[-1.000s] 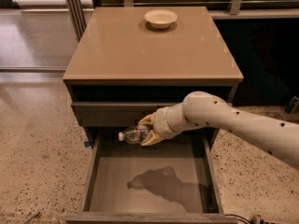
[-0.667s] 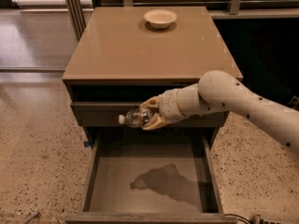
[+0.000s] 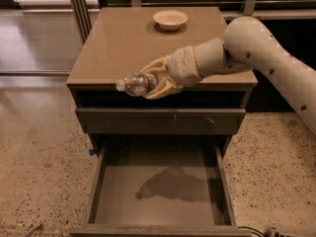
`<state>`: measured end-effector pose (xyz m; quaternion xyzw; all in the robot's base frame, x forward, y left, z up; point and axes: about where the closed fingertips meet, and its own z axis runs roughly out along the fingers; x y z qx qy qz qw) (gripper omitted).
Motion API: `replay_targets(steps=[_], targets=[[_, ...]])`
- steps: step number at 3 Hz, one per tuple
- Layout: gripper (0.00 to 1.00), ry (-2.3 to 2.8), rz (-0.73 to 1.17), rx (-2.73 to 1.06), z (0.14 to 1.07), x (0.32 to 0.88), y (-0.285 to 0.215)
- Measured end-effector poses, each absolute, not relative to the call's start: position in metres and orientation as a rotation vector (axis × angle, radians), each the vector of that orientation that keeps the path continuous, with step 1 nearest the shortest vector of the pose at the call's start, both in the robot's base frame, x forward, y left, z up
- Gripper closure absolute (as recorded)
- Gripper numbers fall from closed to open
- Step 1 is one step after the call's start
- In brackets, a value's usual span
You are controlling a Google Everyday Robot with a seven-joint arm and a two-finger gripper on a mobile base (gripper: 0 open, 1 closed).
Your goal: Pick water bottle from middle drawer and place on counter
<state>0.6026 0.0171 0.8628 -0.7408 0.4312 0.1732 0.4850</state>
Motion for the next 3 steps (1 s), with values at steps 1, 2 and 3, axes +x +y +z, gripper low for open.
replay_targets(steps=[1,2,3], targets=[[1.0,1.021,0.428,-1.848,0.899,0.636,0.037],[1.0,1.049,0.405,-1.891,0.919,0.694,0.066],[1.0,1.117,0.384,-1.899,0.903,0.746,0.081]])
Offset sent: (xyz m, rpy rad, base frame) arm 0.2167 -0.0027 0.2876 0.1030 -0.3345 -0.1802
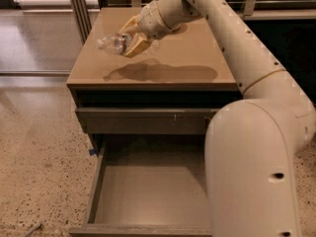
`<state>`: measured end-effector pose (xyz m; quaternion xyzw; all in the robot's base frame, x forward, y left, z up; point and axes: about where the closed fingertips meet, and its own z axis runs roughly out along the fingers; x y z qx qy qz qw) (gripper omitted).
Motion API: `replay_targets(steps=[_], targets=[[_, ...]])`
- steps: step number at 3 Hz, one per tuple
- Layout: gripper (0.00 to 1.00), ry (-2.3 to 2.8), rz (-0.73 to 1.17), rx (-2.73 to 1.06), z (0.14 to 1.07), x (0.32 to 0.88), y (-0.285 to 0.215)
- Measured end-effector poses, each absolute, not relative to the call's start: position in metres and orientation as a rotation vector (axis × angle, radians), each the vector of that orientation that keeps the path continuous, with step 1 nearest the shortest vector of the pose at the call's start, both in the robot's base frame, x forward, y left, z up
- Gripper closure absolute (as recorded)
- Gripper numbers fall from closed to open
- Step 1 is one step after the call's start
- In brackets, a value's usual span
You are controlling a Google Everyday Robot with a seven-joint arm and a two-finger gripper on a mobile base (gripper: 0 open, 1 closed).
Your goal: Pick water bottle from middle drawer and place on counter
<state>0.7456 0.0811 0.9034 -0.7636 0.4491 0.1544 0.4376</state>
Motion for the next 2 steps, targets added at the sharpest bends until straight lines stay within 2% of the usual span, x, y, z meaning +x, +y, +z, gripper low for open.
replay_targets(steps=[1,2], targets=[[1.0,1.14,0.318,-1.8,0.913,0.789,0.064],[1.0,1.124,0.294,-1.778,0.927,0.794,0.061]])
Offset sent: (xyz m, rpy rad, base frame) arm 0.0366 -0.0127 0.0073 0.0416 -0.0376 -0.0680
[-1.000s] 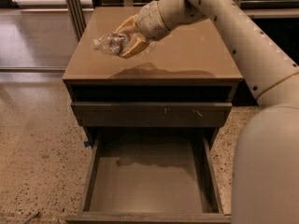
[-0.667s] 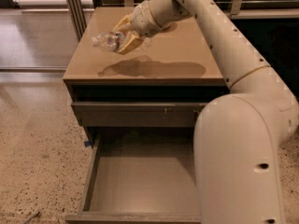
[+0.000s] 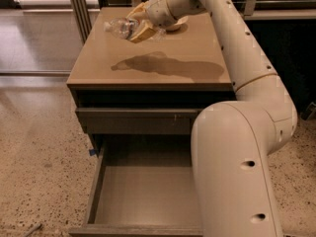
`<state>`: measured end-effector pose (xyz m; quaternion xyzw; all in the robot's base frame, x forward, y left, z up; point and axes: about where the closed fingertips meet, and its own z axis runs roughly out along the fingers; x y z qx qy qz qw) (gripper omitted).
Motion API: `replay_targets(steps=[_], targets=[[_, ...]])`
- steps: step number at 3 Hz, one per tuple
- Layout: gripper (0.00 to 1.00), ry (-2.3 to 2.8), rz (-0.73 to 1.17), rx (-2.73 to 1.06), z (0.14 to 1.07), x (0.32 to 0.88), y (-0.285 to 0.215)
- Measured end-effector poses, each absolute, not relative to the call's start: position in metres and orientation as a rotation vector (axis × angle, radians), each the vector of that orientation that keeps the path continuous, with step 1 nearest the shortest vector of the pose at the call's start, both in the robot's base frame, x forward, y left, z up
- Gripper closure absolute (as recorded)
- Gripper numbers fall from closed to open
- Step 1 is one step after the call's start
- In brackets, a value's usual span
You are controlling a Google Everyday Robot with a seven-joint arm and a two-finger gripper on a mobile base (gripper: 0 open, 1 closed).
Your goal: Pick water bottle from middle drawer and place on counter
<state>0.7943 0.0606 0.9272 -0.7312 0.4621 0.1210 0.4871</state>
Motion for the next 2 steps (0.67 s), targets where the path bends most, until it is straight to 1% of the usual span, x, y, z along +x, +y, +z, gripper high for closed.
replay_targets(steps=[1,2], targets=[[1.0,1.136,0.289,-1.801,0.918,0.794,0.064],[1.0,1.18,0.351,-1.901,0.893,0.777,0.073]])
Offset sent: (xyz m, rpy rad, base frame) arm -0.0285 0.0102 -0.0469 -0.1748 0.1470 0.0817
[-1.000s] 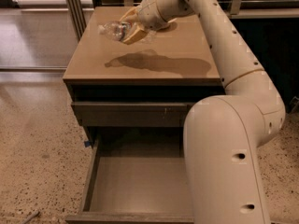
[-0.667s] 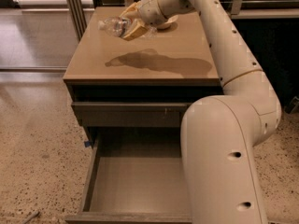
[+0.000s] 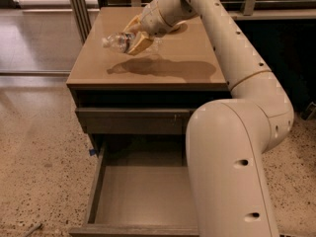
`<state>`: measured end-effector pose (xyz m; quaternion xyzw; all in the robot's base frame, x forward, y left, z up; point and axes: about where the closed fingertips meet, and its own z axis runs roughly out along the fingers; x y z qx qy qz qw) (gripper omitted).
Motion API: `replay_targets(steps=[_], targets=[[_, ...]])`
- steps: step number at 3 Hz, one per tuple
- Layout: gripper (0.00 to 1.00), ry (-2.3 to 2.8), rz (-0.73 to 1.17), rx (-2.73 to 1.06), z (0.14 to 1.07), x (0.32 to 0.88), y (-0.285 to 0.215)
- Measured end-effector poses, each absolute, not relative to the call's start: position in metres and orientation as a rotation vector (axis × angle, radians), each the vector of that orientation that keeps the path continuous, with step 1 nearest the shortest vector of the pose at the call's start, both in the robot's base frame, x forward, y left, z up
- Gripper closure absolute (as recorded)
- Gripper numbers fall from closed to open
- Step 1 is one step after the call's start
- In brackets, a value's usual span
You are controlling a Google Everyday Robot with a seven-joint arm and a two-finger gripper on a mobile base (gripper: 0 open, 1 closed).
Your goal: Pick water bottle from middle drawer and place on counter
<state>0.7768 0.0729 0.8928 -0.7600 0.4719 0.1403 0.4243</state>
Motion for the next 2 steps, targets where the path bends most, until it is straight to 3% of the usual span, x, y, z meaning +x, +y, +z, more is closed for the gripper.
replay_targets(steps=[2], targets=[[1.0,1.227,0.462,-2.011,0.877,0.744,0.07]])
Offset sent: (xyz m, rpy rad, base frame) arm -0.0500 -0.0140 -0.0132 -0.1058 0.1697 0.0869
